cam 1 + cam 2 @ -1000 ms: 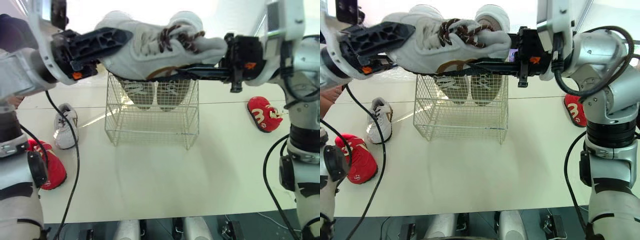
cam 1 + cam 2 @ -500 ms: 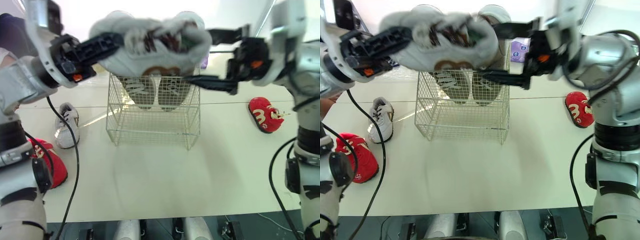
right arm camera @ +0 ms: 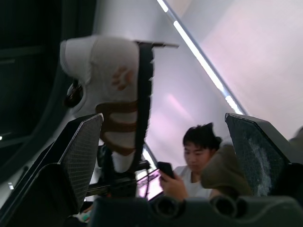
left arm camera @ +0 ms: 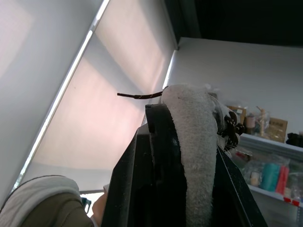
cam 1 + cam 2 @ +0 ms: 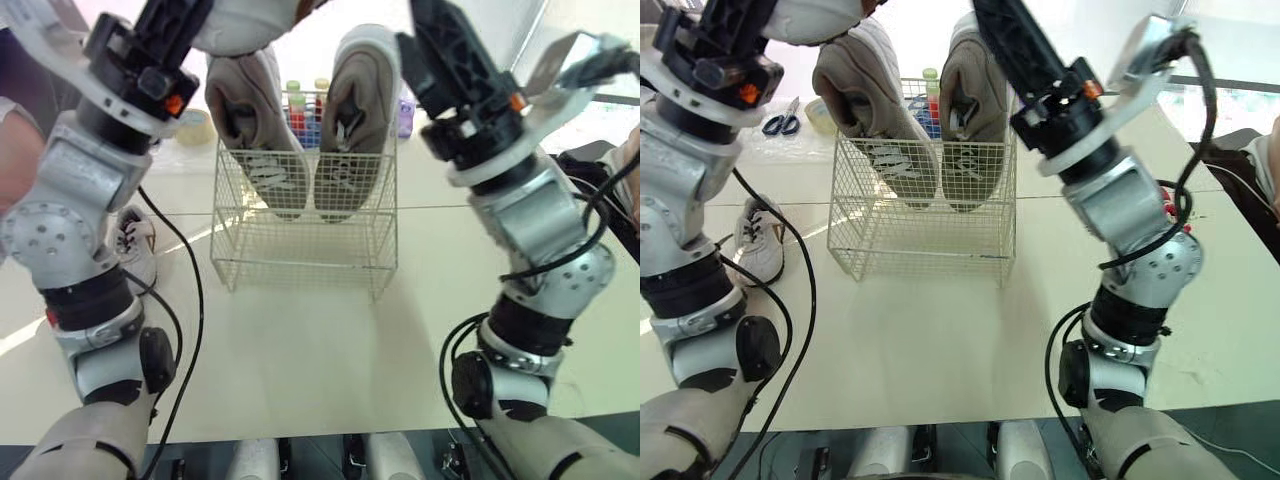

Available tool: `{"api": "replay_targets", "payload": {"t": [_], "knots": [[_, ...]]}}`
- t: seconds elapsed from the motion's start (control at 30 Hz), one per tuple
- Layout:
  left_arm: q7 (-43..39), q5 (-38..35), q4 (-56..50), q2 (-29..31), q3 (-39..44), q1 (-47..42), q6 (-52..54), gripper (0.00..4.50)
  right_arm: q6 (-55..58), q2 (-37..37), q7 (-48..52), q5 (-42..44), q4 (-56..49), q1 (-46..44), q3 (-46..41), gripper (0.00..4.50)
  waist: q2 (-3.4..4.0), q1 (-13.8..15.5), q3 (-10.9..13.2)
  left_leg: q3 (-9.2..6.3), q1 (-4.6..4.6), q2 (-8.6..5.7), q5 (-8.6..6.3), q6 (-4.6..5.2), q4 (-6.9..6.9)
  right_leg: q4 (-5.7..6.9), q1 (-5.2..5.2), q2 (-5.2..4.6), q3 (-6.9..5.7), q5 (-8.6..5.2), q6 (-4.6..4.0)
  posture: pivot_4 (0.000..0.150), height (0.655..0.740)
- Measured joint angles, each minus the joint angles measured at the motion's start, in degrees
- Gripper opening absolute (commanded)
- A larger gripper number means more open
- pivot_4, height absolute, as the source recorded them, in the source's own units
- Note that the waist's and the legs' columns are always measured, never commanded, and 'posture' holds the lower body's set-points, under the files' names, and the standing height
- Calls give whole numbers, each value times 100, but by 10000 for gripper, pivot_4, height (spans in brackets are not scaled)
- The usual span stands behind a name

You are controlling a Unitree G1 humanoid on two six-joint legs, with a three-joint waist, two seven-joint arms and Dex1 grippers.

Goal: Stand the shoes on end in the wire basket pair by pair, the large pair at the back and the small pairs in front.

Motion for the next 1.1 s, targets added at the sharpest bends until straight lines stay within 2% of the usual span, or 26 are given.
{"api": "replay_targets", "payload": {"t": [0.17, 0.3, 0.5, 0.6, 0.73, 0.8, 0.83, 0.97, 1.0, 1.1], "knots": [[-1, 69, 92, -369, -122, 88, -181, 3283, -370, 135, 314, -711, -148, 79, 683, 44737, -2, -11, -1, 0, -5, -6, -20, 35, 6, -6, 1, -5, 1, 0, 4, 1500, 7400], [-95, -2, 12, -631, -292, 463, -114, 3283, -907, 485, 457, -1214, 130, -56, 831, 44737, -2, -23, -1, -2, -4, -3, -18, 32, 5, -3, 0, -1, 0, 0, 4, 1500, 7400], [-8, -41, -71, -749, -328, 571, -146, 3283, -1453, 749, 732, -1800, 485, -208, 906, 44737, -2, -21, -1, -3, -4, -1, -19, 33, 4, -5, 0, 1, 0, 0, 4, 1500, 7400], [16, -51, -125, -754, -355, 724, -140, 3283, -1660, 796, 801, -2029, 523, -305, 925, 36741, -2, -18, -1, -4, -4, -2, -19, 33, 4, -6, 0, 1, -1, 0, 4, 1500, 7400], [18, -80, -171, -758, -374, 777, -143, 3283, -1770, 859, 826, -2206, 554, -300, 968, 15951, -2, -15, -1, -4, -5, -2, -19, 33, 4, -7, 0, 0, -1, 0, 4, 1500, 7400], [18, -77, -177, -753, -375, 777, -153, 3283, -1783, 881, 826, -2236, 554, -300, 974, 8911, -2, -18, -1, -4, -5, -2, -19, 33, 3, -7, 0, 0, -1, 0, 4, 1500, 7400], [18, -76, -177, -747, -375, 777, -155, 8276, -1783, 888, 825, -2244, 553, -300, 976, 6194, -2, -19, -1, -5, -5, -2, -19, 33, 3, -7, 0, 1, -1, 0, 4, 1500, 7400], [-16, -13, -170, -452, -389, 784, -49, 26456, -1755, 824, 862, -2250, 520, -320, 978, 6129, -1, -25, 0, -5, -4, -2, -19, 33, 1, -8, -1, 1, -2, 0, 4, 1500, 7400], [-12, 111, -171, -263, -432, 793, 22, 31442, -1675, 599, 1012, -2280, 527, -373, 984, 6129, 0, -24, 1, -5, -5, -2, -19, 34, 1, -8, -2, 1, -2, 0, 4, 1500, 7400], [-190, 491, -361, 561, -580, 1010, 332, 31442, -1297, -593, 1773, -2424, 665, -619, 975, 6129, 1, -24, 2, -3, -5, -3, -21, 36, -3, -14, -2, 1, -7, 0, 3, 1500, 7400]]}}
